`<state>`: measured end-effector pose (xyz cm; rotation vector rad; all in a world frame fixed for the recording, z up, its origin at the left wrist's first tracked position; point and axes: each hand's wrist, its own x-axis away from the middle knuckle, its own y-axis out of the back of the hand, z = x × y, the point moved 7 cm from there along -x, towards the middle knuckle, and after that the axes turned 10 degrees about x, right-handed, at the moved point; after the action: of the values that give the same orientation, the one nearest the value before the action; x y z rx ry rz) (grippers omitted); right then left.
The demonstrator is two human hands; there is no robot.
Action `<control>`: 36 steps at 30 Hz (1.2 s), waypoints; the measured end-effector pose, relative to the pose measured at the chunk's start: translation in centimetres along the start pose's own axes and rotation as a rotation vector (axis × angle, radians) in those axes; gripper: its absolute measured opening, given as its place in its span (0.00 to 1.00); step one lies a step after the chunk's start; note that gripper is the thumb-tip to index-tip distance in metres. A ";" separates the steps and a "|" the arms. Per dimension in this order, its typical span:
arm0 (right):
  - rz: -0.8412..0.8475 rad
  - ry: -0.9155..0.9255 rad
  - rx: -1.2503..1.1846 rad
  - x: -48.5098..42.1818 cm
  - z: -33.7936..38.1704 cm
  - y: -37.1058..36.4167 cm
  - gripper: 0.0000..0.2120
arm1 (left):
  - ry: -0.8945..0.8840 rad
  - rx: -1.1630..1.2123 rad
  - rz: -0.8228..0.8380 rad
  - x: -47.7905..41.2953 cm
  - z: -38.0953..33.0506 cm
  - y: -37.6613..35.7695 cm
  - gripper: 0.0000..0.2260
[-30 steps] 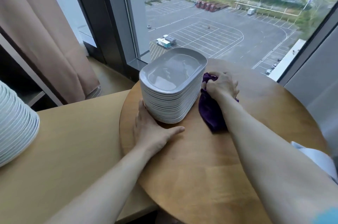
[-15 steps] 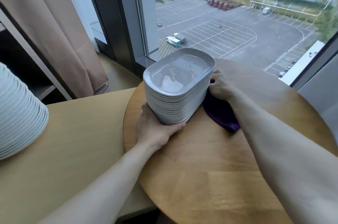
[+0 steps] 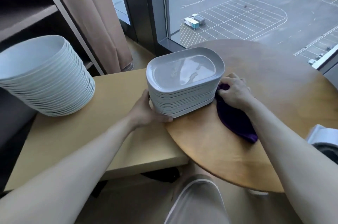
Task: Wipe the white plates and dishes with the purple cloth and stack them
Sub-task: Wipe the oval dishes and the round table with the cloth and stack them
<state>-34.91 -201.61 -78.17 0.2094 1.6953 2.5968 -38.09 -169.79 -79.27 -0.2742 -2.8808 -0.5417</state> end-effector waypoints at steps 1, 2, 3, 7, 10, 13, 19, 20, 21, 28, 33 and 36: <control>0.005 0.000 0.004 0.7 0.4 -0.2 0.14 | 0.005 0.002 0.008 0.4 0.0 0.4 0.51; 0.016 -0.008 0.008 1.3 0.7 -0.2 0.14 | 0.006 0.008 0.015 0.8 -0.1 0.6 0.51; 0.030 -0.016 0.012 1.7 0.9 -0.2 0.14 | 0.005 0.018 0.019 1.0 -0.2 0.7 0.51; 0.120 -0.057 0.056 2.8 1.9 0.4 0.12 | -0.032 0.138 0.037 2.0 -0.9 -0.3 0.49; 0.052 -0.040 0.012 2.6 3.1 2.6 0.20 | -0.089 0.223 0.016 2.4 -1.3 -1.0 0.53; -0.204 -0.121 -0.671 2.1 4.1 5.9 0.22 | -0.107 0.258 -0.029 2.2 -1.0 -1.2 0.55; 0.153 -0.324 -1.157 -0.5 6.0 2.0 0.29 | -0.020 0.216 -0.089 1.8 0.9 -0.7 0.52; 0.194 -0.316 -1.140 -0.5 6.3 1.4 0.27 | -0.015 0.208 -0.097 1.9 0.9 -0.6 0.52; 0.215 -0.289 -1.123 -0.6 6.7 1.1 0.23 | -0.008 0.203 -0.102 1.9 0.9 -0.6 0.53; 0.297 -0.095 -1.009 -0.4 8.3 0.8 0.21 | 0.025 0.170 -0.116 2.5 1.0 0.4 0.50; 0.366 -0.016 -0.981 -0.1 9.4 -0.1 0.24 | 0.038 0.173 -0.117 3.5 1.3 1.5 0.47; 0.423 -0.065 -0.916 0.1 10.0 -0.9 0.26 | 0.037 0.201 -0.101 4.4 1.3 1.7 0.48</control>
<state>-33.77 -192.15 -75.01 0.6354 0.3263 3.2809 -42.17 -167.10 -78.91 -0.0869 -2.8957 -0.2667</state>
